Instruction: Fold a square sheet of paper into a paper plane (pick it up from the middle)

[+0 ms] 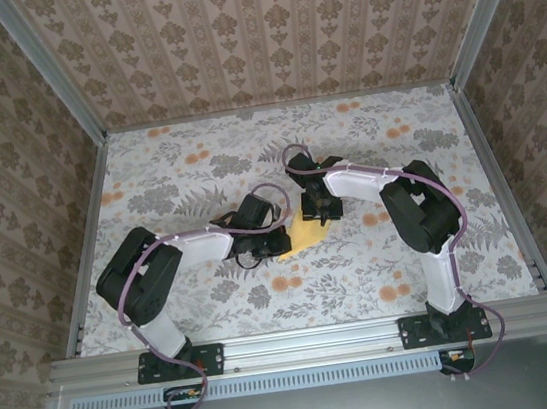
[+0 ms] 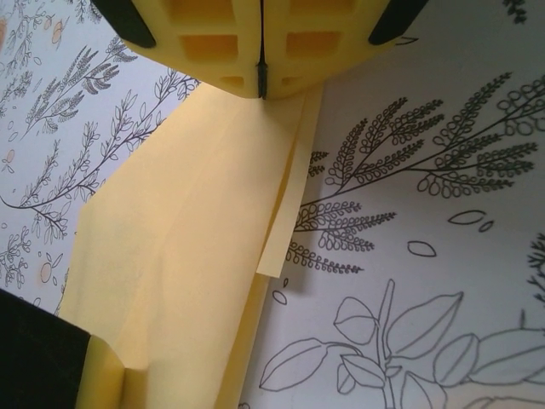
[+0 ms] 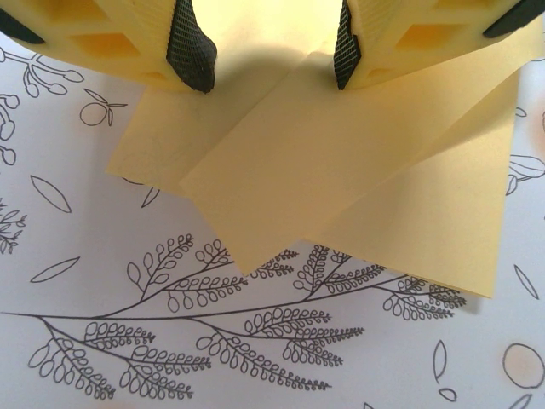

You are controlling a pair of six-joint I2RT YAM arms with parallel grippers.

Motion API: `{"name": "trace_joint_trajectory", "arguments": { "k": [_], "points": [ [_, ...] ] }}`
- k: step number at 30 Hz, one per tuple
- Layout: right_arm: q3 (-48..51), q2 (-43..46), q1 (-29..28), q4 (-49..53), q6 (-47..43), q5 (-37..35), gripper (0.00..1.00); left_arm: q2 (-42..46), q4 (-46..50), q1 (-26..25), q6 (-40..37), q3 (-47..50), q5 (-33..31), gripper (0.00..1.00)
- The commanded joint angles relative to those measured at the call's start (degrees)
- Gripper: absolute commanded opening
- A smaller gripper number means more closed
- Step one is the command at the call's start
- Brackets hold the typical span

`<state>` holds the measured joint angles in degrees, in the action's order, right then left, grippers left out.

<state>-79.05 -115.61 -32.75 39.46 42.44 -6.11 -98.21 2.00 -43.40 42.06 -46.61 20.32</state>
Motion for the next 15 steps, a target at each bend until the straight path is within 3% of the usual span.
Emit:
{"name": "trace_joint_trajectory", "arguments": {
  "k": [1,5,12,15],
  "points": [
    [3.02,-4.47,0.94,5.61,0.14,-3.83,0.49,-2.33,6.23,0.42,0.28,-0.22,-1.68,0.05],
    [1.12,0.58,1.84,5.26,-1.91,-1.53,0.5,-2.87,7.01,0.42,0.33,-0.1,-1.0,0.03],
    [2.22,11.61,2.78,-4.47,-7.26,10.78,0.51,-3.47,7.03,0.42,0.29,-0.06,-0.19,0.02],
    [4.97,13.66,2.71,-9.2,-8.73,17.69,0.47,-3.69,6.96,0.42,0.14,-0.1,0.03,0.01]
  ]
}}
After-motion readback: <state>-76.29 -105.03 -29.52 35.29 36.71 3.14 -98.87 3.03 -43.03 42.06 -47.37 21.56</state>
